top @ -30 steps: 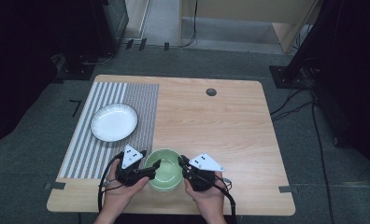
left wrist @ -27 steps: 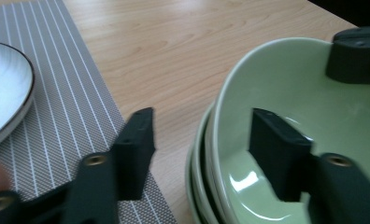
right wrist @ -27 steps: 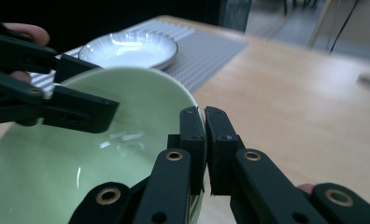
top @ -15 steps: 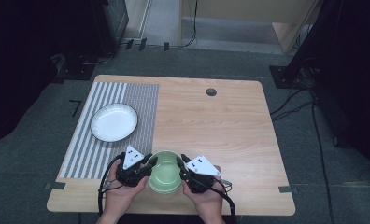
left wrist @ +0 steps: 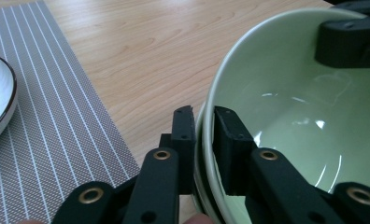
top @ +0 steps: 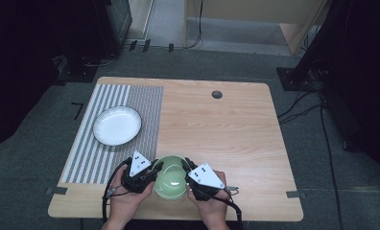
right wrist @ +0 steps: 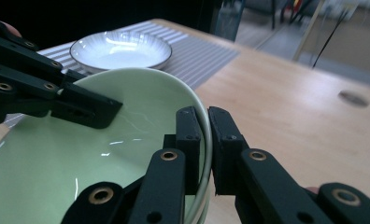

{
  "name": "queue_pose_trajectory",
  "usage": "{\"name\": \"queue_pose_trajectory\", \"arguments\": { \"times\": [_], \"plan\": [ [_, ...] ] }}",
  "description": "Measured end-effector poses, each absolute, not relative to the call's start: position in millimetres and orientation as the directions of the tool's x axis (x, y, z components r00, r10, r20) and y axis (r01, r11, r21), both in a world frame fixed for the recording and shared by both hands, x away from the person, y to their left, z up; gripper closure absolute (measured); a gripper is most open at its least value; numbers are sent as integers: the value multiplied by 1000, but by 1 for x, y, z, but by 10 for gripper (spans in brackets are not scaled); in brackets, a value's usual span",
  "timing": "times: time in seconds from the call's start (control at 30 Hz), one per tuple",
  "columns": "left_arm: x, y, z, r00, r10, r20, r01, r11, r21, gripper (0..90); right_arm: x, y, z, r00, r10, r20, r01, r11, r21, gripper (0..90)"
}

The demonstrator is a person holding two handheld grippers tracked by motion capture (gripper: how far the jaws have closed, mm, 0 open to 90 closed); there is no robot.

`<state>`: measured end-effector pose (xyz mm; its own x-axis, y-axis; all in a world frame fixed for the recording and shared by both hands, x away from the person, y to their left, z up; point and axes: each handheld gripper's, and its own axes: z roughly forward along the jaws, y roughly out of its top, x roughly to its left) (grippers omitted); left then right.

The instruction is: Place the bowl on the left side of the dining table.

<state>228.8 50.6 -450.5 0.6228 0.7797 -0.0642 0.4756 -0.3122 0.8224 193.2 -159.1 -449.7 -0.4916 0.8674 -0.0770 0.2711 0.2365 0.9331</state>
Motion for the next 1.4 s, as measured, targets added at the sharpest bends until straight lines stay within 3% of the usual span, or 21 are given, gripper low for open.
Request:
{"name": "queue_pose_trajectory", "arguments": {
  "times": [0.1,0.37,0.6,0.8,0.9,1.0,1.17,1.33,1.4],
  "plan": [
    [230,50,-452,627,775,-84,489,-307,816,730,188,-157,-448,-489,865,-116,212,246,946,846],
    [228,50,-450,629,774,-71,473,-309,825,802,182,-152,-446,-476,860,-183,131,275,952,846],
    [226,52,-450,638,767,-65,438,-292,850,836,183,-156,-447,-483,861,-161,151,263,953,847],
    [223,51,-449,634,772,-39,412,-295,862,838,188,-159,-446,-488,869,-81,226,216,950,836],
    [221,53,-446,637,768,-69,396,-249,884,838,195,-159,-452,-490,871,-34,319,216,923,813],
    [219,51,-443,636,771,-10,365,-290,885,834,196,-161,-455,-482,876,-18,332,202,921,848],
    [218,52,-442,634,772,-44,368,-251,895,832,188,-159,-451,-469,878,-93,236,226,945,850],
    [223,53,-444,635,763,-121,436,-224,872,725,182,-157,-447,-449,886,-116,175,215,961,849],
    [222,54,-444,644,752,-137,432,-210,877,751,178,-156,-443,-424,894,-147,142,225,964,847]
  ]
}}
